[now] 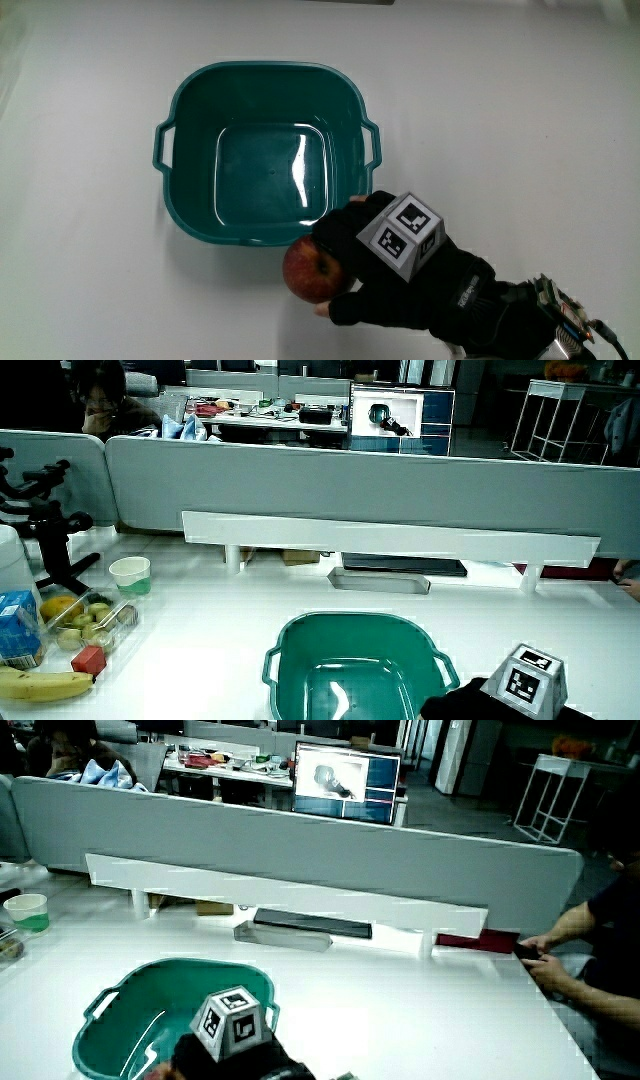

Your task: Place apple on desk

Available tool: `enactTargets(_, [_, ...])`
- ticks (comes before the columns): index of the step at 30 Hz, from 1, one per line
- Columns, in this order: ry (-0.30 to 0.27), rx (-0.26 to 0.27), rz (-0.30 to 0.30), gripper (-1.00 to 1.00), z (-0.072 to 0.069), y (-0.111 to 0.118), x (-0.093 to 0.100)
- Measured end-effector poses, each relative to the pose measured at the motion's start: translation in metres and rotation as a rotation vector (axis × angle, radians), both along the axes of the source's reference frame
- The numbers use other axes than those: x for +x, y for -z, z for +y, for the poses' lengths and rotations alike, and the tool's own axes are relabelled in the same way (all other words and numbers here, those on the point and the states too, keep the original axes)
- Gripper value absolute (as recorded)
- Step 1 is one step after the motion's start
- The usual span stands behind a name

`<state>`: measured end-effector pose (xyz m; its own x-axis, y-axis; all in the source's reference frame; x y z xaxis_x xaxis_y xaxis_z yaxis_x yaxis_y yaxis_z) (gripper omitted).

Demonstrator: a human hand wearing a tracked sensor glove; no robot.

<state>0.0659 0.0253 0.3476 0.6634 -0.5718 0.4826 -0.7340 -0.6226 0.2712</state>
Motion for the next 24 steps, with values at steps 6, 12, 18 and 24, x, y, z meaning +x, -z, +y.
enactTargets(6, [0.012,-0.032,-0.005,0.0,0.013,-0.008,0.003])
enactTargets(12, [0.029,-0.062,0.01,0.0,0.025,-0.019,0.005])
enactTargets(18, [0.051,-0.096,0.037,0.0,0.034,-0.031,0.005])
enactTargets(24, [0.063,-0.114,0.047,0.0,0.042,-0.043,0.004])
